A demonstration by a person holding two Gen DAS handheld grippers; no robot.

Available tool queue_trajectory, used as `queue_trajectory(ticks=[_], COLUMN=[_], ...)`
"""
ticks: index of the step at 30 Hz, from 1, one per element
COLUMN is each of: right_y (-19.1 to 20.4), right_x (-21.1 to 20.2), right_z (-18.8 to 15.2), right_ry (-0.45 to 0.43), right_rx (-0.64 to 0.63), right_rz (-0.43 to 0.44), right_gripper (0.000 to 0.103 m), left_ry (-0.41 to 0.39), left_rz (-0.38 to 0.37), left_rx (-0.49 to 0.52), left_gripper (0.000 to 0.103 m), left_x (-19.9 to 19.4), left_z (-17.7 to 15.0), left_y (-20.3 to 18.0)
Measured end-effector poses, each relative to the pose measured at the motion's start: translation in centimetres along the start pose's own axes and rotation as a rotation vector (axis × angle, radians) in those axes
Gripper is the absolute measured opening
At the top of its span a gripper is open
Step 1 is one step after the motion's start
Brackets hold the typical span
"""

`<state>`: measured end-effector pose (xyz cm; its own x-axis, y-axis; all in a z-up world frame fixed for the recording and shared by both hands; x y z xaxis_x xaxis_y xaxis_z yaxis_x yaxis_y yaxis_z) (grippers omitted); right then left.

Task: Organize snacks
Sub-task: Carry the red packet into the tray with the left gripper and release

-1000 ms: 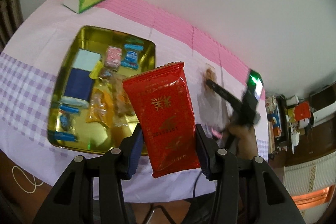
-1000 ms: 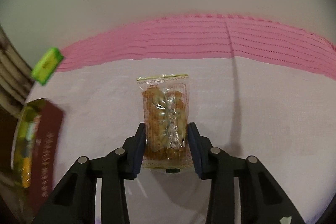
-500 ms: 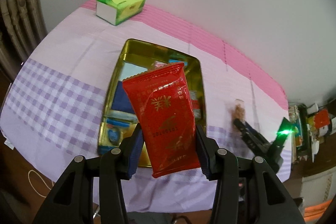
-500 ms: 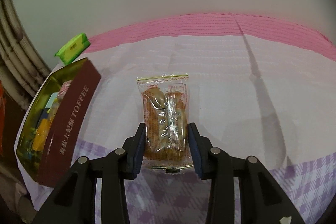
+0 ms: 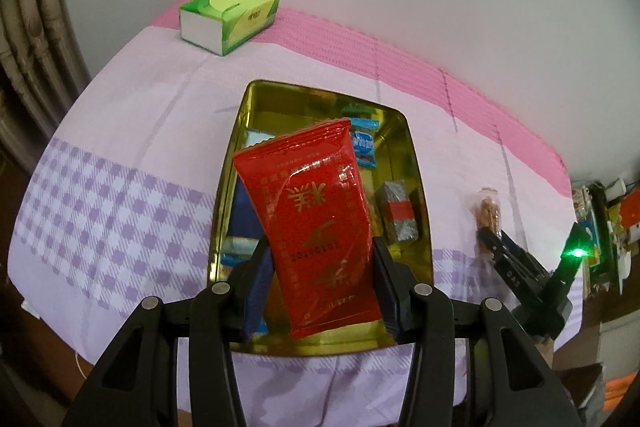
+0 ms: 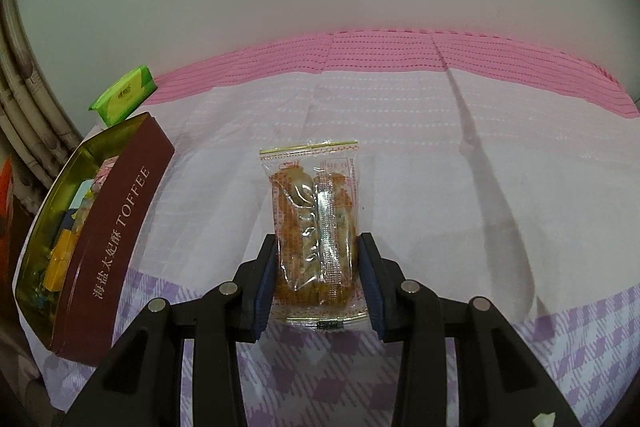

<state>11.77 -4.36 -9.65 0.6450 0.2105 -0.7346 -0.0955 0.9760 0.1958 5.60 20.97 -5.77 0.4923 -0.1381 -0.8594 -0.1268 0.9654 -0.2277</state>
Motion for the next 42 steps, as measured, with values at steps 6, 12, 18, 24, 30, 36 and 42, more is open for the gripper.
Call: queue_trajectory(ticks=[6, 12, 18, 24, 30, 36, 42], right_y=[0.0, 0.0, 0.0, -0.1, 0.0, 0.0, 0.0], right_x=[0.1, 0.1, 0.2, 0.3, 0.4, 0.5, 0.5], right_z=[0.1, 0.1, 0.1, 0.2, 0.2, 0.3, 0.3], right_ry=[0.001, 0.001, 0.001, 0.003, 0.007, 0.008, 0.008], right_rx=[-0.002, -0.002, -0.002, -0.004, -0.013, -0.017, -0.017], right_rz=[-0.002, 0.0, 0.002, -0.001, -0.009, -0.011, -0.011], right_gripper=[0.037, 0.037, 0.037, 0.037, 0.037, 0.037, 0.037], left_ry=[0.006, 0.018, 0.016, 0.015, -0.011, -0.034, -0.089], left_rz=[0.034, 0.067, 0.132, 0.166, 0.187, 0.203, 0.225], left_rx=[0.064, 0.113, 0.138, 0.137, 0.15, 0.161, 0.187], left_gripper=[0.048, 0.048, 0.048, 0.048, 0.048, 0.048, 0.048], left_x=[1.4, 3.4, 5.1, 6.0, 6.2, 5.0, 1.6], left_z=[1.8, 3.4, 4.8, 5.3, 5.9, 5.7, 4.6], left_y=[-0.7, -1.2, -0.6, 0.2, 0.2, -0.4, -2.0])
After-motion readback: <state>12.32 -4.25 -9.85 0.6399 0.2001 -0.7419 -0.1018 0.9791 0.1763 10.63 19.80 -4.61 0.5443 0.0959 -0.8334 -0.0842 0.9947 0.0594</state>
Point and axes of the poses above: each gripper's, at about its wrist camera, not at the fingertips, and x roughly the way its jaws point, y to its left, z to its top, the point moved 6 cm from there along x, roughly the way its jaws point, and after that the axes turned 2 degrees about z, right-handed, at the moved point
